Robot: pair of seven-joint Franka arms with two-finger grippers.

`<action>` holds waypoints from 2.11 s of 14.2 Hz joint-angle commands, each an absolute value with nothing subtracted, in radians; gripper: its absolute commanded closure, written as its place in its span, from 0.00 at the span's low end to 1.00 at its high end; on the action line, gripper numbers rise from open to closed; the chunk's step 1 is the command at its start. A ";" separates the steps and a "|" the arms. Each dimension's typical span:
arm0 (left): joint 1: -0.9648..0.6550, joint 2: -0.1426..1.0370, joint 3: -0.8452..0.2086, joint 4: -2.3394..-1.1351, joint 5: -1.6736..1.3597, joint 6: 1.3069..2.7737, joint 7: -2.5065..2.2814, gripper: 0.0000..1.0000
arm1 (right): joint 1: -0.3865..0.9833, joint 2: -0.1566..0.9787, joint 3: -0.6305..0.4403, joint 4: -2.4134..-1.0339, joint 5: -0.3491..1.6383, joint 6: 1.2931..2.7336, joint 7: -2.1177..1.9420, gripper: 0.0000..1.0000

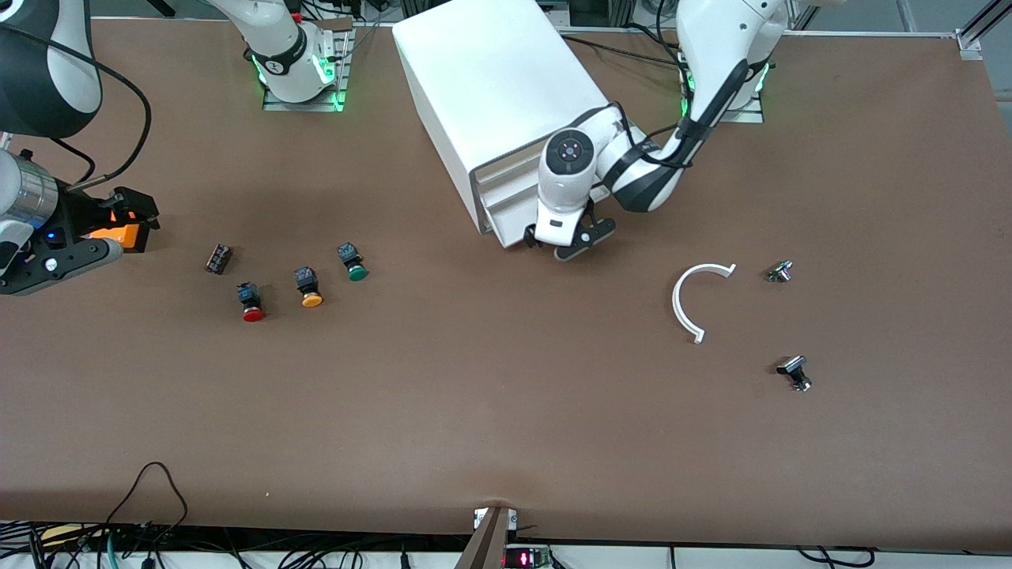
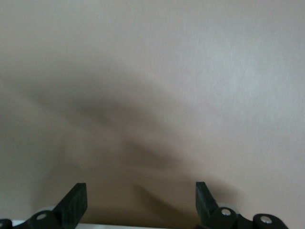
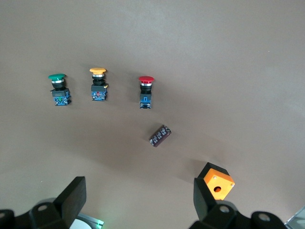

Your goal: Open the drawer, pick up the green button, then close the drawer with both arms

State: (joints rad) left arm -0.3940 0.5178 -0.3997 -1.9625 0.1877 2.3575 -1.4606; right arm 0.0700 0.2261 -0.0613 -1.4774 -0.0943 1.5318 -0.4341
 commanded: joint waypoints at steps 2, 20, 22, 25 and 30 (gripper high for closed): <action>-0.416 0.477 -0.440 -2.011 0.199 2.362 -1.567 0.00 | 0.063 0.229 -0.048 -1.463 -0.114 1.526 -0.419 0.00; -0.040 0.318 -0.390 -1.921 0.169 2.191 -1.014 0.00 | 0.083 0.221 -0.048 -1.463 -0.098 1.514 -0.416 0.00; -0.002 0.286 -0.388 -1.847 0.170 2.050 -0.970 0.00 | 0.083 0.221 -0.048 -1.463 -0.098 1.514 -0.416 0.00; 0.075 0.230 -0.381 -1.792 0.167 1.921 -0.772 0.00 | 0.083 0.221 -0.048 -1.465 -0.098 1.513 -0.417 0.00; 0.083 0.199 -0.253 -1.596 0.074 1.625 -0.524 0.00 | 0.081 0.218 -0.054 -1.463 -0.097 1.512 -0.417 0.00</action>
State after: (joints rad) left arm 0.0845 0.2039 -0.2968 -1.6812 0.1153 1.7266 -0.6293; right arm 0.0818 0.2239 -0.0530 -1.4768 -0.0943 1.5304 -0.4305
